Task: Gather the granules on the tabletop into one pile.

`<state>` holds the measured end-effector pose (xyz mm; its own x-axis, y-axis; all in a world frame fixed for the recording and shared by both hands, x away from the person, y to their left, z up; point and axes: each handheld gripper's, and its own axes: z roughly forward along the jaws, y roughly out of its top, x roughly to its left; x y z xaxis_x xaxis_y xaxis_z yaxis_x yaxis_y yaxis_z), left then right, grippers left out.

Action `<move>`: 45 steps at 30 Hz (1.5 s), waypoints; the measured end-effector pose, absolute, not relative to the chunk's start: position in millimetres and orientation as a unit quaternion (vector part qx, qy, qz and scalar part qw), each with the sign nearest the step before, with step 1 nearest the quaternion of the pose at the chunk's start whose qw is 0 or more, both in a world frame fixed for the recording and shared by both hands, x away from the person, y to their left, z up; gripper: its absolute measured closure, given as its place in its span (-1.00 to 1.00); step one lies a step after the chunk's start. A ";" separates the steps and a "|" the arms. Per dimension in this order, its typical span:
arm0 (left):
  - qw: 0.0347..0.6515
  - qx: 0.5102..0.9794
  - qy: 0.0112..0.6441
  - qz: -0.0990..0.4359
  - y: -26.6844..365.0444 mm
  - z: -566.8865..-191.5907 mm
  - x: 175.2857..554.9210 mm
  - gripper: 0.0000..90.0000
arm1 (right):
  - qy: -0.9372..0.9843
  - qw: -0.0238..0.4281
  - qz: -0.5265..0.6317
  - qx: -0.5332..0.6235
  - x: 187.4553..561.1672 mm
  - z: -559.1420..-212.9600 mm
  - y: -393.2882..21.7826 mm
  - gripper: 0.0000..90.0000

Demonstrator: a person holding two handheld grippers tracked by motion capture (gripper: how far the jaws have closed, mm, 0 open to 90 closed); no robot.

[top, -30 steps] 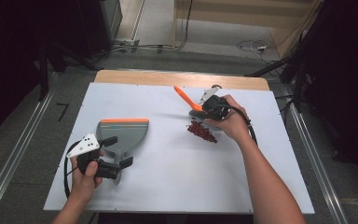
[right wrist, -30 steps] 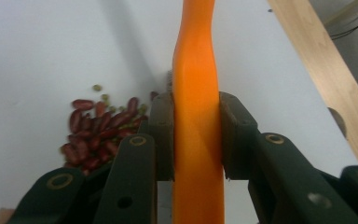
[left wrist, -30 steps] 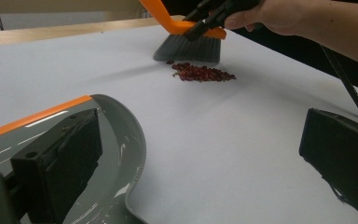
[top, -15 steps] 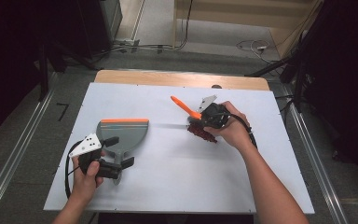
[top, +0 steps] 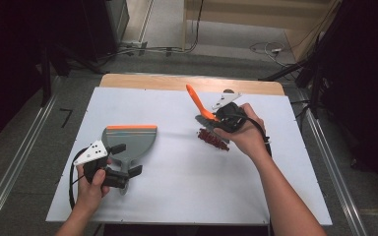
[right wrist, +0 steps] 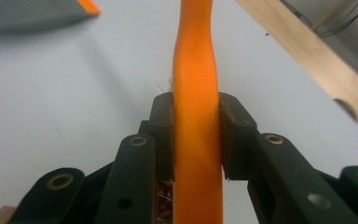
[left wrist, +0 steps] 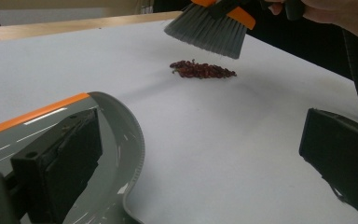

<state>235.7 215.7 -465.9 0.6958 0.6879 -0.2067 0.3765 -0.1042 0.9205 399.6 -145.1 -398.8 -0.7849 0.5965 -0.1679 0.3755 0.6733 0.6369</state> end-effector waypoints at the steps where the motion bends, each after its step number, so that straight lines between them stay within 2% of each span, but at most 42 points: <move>1: 0.561 0.730 0.365 0.139 215.7 -465.9 235.8 -1.00 | 0.892 0.176 0.304 0.286 400.1 -398.3 -141.4 0.53; 7: 0.561 0.730 0.365 0.139 217.8 -465.6 236.3 -1.00 | 0.878 0.110 0.302 0.354 409.8 -408.3 -115.0 0.53; 14: 0.564 0.728 0.365 0.139 218.8 -465.9 236.8 -1.00 | 0.856 0.060 0.278 0.432 429.7 -432.8 -102.7 0.53; 22: 0.565 0.727 0.366 0.138 218.8 -465.4 236.1 -1.00 | 0.836 0.080 0.265 0.474 433.2 -436.4 -115.1 0.53; 45: 0.566 0.727 0.364 0.136 217.6 -465.0 236.3 -1.00 | 0.806 0.078 0.270 0.521 429.4 -438.8 -157.1 0.51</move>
<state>236.3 217.6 -465.0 0.6979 0.6833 -0.2146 0.3758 -0.0942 0.9219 429.4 -157.1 -438.8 -0.4460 0.8815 0.1551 0.7973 0.3125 0.5163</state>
